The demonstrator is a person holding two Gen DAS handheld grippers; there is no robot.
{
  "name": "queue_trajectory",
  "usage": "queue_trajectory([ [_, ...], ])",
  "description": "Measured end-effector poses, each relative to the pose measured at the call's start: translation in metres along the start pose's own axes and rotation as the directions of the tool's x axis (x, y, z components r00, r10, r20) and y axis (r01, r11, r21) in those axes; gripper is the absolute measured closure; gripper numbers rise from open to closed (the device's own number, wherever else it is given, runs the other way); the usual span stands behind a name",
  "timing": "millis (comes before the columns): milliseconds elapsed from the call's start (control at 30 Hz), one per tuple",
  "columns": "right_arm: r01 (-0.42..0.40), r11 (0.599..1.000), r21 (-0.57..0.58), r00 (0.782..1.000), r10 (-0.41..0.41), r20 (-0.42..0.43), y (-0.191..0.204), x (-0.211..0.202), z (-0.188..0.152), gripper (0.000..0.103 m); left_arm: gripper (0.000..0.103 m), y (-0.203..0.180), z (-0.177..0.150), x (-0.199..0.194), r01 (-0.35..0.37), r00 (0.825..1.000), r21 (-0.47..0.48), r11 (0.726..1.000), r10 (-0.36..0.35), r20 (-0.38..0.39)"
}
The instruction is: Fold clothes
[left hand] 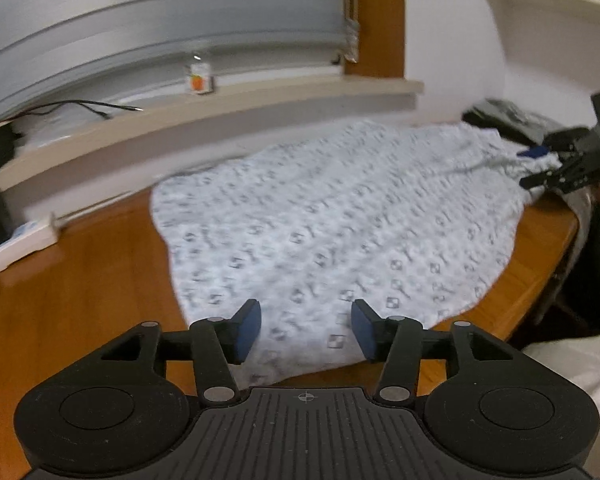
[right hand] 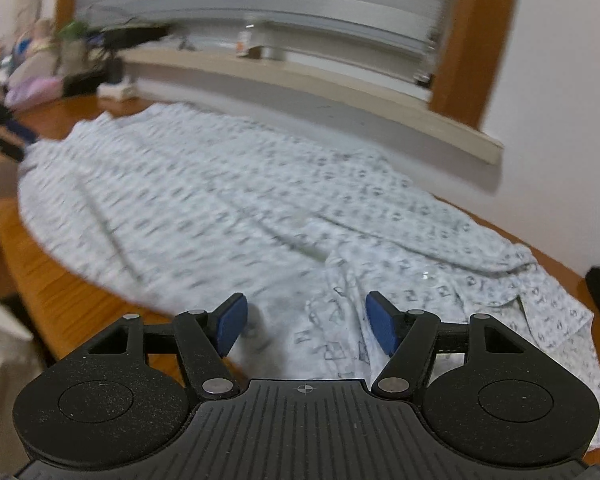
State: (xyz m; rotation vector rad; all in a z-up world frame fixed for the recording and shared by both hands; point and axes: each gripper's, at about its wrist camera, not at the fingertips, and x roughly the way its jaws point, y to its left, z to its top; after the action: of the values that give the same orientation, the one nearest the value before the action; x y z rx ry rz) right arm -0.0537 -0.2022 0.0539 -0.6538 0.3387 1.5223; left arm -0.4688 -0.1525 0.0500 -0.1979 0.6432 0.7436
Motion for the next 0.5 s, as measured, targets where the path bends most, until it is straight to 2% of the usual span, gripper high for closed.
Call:
queue_trajectory([
  [267,0.028,0.998,-0.064,0.998,-0.025,0.050,0.014,-0.020,0.003,0.039,0.045,0.002,0.015,0.021,-0.021,1.000,0.059,0.998,0.022,-0.014],
  [400,-0.030,0.993,-0.113,0.999,0.032,0.019,0.027,-0.017,0.001,0.039,0.043,0.004,0.010,0.022,0.001,0.999,0.086,0.996,0.004,-0.050],
  [500,-0.049,0.987,-0.155,0.999,0.046,-0.023,0.035,-0.008,-0.002,0.044,0.041,0.005,0.002,0.014,0.007,0.997,0.113,0.994,0.001,-0.073],
])
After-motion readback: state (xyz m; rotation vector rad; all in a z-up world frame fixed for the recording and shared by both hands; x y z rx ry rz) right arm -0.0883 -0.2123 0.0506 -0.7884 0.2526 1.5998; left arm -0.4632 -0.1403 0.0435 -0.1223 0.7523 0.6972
